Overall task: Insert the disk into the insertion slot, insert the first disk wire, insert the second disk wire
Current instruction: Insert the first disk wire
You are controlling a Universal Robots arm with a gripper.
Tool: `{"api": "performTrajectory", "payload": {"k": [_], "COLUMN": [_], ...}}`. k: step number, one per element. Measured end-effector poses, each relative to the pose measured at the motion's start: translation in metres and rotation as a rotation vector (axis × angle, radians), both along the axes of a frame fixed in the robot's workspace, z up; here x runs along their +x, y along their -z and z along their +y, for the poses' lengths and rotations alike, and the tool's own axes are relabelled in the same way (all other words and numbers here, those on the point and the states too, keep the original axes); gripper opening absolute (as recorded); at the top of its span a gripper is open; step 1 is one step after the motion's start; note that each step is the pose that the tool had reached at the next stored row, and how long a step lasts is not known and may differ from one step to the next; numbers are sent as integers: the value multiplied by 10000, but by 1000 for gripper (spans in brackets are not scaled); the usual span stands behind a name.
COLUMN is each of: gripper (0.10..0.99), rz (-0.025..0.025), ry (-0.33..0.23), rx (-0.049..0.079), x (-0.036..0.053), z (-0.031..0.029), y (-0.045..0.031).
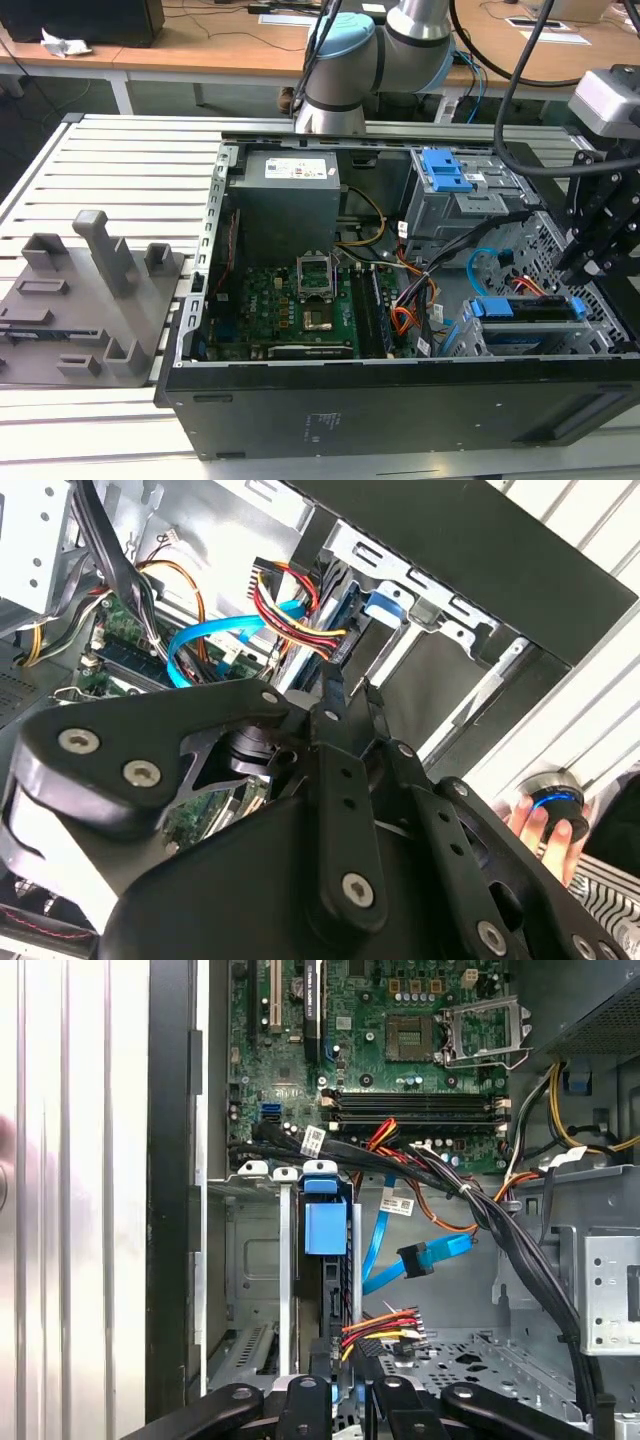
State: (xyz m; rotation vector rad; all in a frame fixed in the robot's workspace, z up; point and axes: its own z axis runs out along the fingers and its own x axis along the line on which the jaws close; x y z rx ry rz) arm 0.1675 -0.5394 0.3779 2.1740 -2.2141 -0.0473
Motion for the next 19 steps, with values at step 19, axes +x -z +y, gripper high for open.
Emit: {"api": "performTrajectory", "payload": {"k": [19], "gripper": [106], "rz": [1], "ry": [1], "rx": [-3], "x": [-221], "z": [0], "y": [-9]}}
